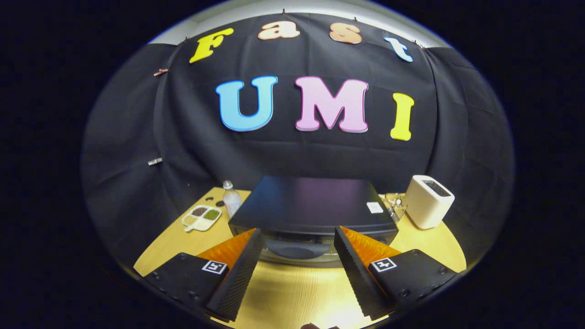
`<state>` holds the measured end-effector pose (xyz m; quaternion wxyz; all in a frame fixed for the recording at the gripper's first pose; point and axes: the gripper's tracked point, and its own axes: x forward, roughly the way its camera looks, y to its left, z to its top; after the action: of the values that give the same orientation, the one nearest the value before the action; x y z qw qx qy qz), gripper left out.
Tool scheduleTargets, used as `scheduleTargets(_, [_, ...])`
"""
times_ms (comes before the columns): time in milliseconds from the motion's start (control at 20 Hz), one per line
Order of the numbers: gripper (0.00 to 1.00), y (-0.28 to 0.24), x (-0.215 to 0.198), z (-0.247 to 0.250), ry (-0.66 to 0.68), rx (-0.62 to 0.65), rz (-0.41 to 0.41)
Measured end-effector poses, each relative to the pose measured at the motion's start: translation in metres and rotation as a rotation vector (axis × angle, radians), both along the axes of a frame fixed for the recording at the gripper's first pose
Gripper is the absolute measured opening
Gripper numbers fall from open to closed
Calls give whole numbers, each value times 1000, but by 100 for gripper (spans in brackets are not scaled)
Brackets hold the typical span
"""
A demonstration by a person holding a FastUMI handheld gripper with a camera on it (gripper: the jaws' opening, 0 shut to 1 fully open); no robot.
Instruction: Open the toaster oven, put the food inside, and close the toaster oven door.
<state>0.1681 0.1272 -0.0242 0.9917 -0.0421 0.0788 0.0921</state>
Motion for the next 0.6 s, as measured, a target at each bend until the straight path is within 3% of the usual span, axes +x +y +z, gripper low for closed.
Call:
scheduleTargets(350, [97,-60,-43,109,-220,16,-72])
scheduleTargets(600, [97,-93,-81,125,-244,51,-105])
